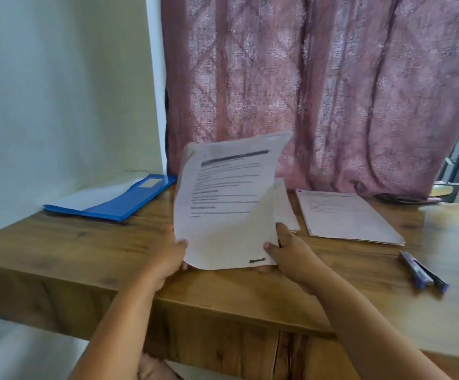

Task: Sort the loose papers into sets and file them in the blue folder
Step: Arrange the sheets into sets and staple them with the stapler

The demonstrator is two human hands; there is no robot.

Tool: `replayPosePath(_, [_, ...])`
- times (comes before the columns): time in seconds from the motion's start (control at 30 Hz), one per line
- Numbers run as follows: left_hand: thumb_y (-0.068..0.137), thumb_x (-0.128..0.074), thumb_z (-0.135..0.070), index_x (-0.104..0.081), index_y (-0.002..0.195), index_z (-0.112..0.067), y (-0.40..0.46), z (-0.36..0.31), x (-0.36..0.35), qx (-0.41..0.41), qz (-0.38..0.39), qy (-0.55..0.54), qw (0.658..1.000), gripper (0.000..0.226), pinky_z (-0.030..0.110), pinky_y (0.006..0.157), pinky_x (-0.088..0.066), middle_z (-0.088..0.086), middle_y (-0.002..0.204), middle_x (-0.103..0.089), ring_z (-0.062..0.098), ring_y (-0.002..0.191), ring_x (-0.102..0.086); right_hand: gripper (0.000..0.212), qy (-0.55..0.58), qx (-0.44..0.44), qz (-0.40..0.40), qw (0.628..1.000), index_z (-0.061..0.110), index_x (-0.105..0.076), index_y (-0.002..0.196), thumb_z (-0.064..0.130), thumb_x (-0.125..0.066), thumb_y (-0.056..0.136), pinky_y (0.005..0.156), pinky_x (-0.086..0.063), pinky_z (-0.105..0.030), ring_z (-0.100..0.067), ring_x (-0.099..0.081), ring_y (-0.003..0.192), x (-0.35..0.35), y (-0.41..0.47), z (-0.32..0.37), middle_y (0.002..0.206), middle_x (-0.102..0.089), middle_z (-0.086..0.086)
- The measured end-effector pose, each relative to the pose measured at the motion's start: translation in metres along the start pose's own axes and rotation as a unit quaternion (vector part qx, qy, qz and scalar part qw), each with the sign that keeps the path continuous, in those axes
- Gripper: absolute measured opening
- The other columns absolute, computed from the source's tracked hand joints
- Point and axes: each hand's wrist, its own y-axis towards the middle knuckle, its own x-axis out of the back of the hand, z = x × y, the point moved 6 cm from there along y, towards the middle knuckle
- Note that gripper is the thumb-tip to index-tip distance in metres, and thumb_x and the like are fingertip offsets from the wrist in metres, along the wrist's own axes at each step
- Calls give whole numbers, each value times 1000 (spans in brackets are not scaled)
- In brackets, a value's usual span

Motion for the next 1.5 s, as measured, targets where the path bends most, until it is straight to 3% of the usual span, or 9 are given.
replayPosePath(0.17, [101, -47, -18, -41, 119, -21, 44, 12, 62, 19, -29, 56, 998, 19, 29, 62, -48, 6, 99, -61, 20, 71, -58, 44, 39, -11, 66, 997, 20, -35, 139, 21, -53, 98, 85, -58, -40, -26, -60, 110, -59, 64, 24, 135, -51, -6])
replayPosePath(0.27, [100, -47, -15, -38, 115, -17, 78, 7, 94, 0, -58, 146, 988, 18, 31, 60, -45, 5, 87, -60, 18, 66, -59, 52, 146, -44, 62, 986, 11, -29, 145, 9, -51, 98, 75, -61, -34, -28, -60, 103, -97, 91, 33, 139, -45, -19])
replayPosePath(0.37, [99, -48, -17, -42, 117, -13, 111, 9, 108, -5, -89, 193, 977, 19, 35, 67, -47, 7, 99, -59, 22, 77, -61, 44, 194, -59, 17, 979, 16, -42, 138, 13, -57, 97, 74, -61, -33, -18, -69, 86, -125, 112, 45, 132, -53, -6])
replayPosePath(0.63, [98, -53, -15, -44, 131, -14, 153, 27, 92, -66, -140, 218, 964, 33, 28, 78, -39, 13, 128, -55, 27, 112, -53, 44, 22, 11, -70, 997, 24, -38, 132, 14, -59, 95, 45, -48, -13, -10, -68, 60, -128, 151, 58, 120, -55, -5])
replayPosePath(0.77, [98, -53, -14, -48, 132, -13, 157, 31, 97, -74, -183, 172, 965, 34, 32, 94, -44, 12, 134, -51, 26, 120, -51, 17, -75, 44, -75, 993, 21, -58, 98, 33, -66, 90, 65, -53, -17, -10, -65, 76, -131, 155, 61, 102, -62, 3])
replayPosePath(0.9, [92, -65, -20, -48, 135, -18, 158, 37, 94, -54, -160, 160, 973, 46, 36, 102, -42, 9, 139, -44, 27, 123, -49, 37, -118, 71, -69, 988, 18, -60, 119, 40, -66, 90, 68, -40, -11, -4, -51, 80, -132, 154, 63, 104, -61, 3])
replayPosePath(1.03, [89, -69, -22, -52, 132, -19, 161, 42, 92, -45, -140, 177, 973, 46, 37, 101, -44, 9, 137, -46, 25, 118, -53, 45, -120, 82, -75, 986, 20, -49, 137, 28, -61, 95, 78, -47, -16, -11, -59, 92, -128, 151, 63, 119, -63, -3])
replayPosePath(1.33, [90, -68, -16, -42, 144, -16, 158, 40, 96, -68, -178, 259, 947, 60, 37, 104, -42, 11, 140, -44, 27, 125, -49, 19, -250, 125, -42, 959, 23, -59, 114, 25, -56, 95, 79, -50, -24, -12, -54, 84, -134, 150, 63, 106, -65, 1])
replayPosePath(1.5, [92, -64, -18, -45, 134, -15, 143, 33, 97, -104, -207, 290, 929, 46, 31, 86, -49, 10, 132, -43, 25, 105, -58, 16, -253, 159, -40, 953, 32, -60, 108, 39, -55, 95, 67, -46, -22, -10, -58, 77, -122, 135, 73, 86, -61, 8])
